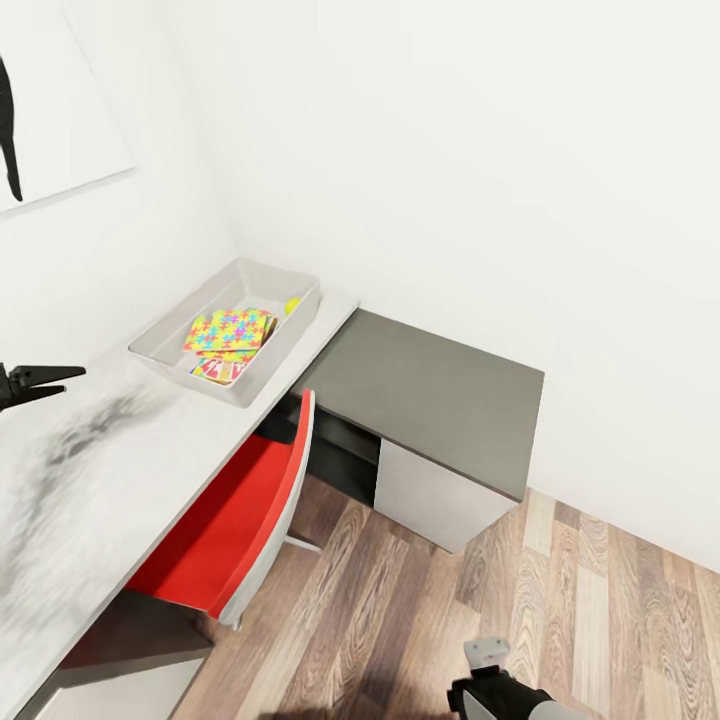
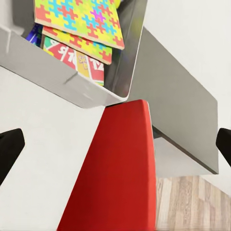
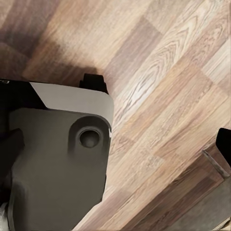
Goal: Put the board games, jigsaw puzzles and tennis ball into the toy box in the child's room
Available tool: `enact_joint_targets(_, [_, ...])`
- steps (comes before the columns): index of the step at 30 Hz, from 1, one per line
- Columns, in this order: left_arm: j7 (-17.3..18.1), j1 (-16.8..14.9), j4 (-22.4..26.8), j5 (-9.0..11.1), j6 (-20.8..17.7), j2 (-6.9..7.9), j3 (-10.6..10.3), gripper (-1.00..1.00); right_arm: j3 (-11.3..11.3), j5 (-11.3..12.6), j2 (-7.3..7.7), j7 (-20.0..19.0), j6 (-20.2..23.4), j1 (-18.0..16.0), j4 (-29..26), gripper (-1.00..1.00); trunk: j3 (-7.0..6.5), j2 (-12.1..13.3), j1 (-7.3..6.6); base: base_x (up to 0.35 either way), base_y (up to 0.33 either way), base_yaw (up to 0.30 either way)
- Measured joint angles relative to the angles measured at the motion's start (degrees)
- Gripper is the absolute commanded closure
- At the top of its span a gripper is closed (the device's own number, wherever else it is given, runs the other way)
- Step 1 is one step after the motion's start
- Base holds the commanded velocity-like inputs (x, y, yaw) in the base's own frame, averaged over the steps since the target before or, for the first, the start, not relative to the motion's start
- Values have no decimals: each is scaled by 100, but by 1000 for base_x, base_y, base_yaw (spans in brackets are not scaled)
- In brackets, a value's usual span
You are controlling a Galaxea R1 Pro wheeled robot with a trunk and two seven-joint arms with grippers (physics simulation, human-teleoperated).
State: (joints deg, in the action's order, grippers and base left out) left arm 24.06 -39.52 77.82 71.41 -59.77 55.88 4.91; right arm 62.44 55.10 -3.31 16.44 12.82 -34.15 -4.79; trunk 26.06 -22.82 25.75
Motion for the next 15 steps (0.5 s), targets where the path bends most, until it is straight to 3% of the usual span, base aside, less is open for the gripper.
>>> enact_joint_targets(15, [0,3,-5,-1,-1,-64,-266,-100,-48,18,-5,1,-42,0,0,-100,-9,0,0,-4,0,0])
